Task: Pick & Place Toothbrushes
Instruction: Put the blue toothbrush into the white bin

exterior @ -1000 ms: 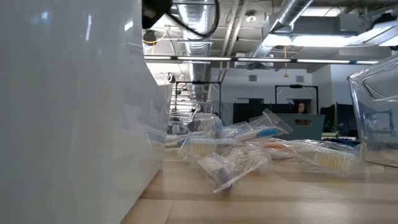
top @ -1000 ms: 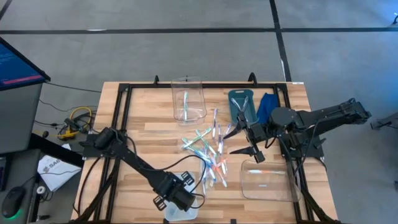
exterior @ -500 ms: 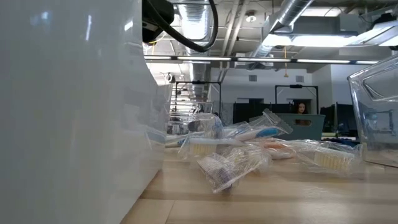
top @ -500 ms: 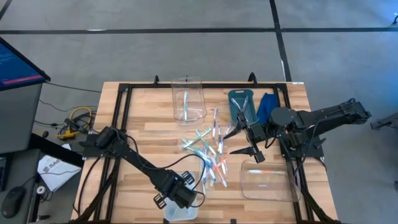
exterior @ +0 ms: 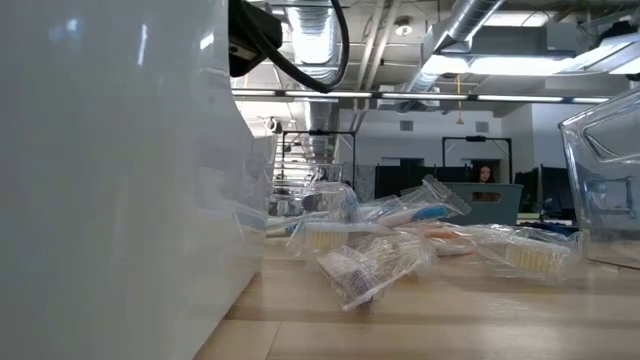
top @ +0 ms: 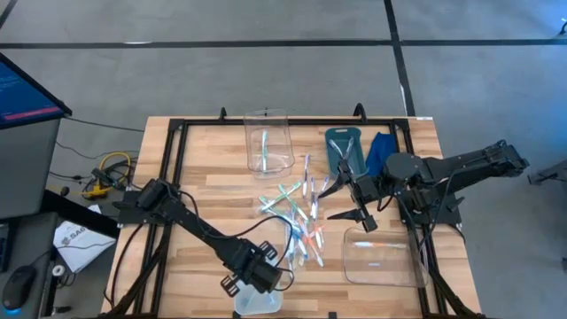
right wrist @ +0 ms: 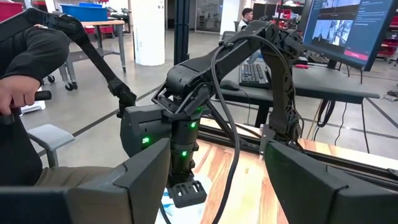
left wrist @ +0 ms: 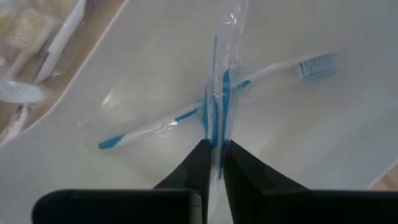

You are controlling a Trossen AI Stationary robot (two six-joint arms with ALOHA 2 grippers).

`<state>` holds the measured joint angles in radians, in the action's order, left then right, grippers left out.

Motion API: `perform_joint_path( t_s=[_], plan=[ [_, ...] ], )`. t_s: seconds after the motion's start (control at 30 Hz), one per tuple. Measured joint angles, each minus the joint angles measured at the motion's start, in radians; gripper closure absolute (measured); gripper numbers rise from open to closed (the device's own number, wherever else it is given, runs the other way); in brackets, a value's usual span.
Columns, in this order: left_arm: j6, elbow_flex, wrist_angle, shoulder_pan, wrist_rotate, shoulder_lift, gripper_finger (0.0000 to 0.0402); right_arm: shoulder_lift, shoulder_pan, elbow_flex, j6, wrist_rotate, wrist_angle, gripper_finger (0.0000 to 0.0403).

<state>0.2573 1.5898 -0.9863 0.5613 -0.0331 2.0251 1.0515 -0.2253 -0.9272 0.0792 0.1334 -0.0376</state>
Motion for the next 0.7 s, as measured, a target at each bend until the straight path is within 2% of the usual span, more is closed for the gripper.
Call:
perform_joint_path(
  t_s=[0.4, 0.7],
  plan=[
    [0.061, 0.000, 0.010, 0.000, 0.000, 0.000, 0.0361, 0.000, 0.000, 0.000, 0.000, 0.000, 0.001, 0.0148],
    [0.077, 0.000, 0.010, -0.001, 0.007, 0.000, 0.0313, 0.000, 0.000, 0.000, 0.000, 0.000, 0.004, 0.0148]
  ],
)
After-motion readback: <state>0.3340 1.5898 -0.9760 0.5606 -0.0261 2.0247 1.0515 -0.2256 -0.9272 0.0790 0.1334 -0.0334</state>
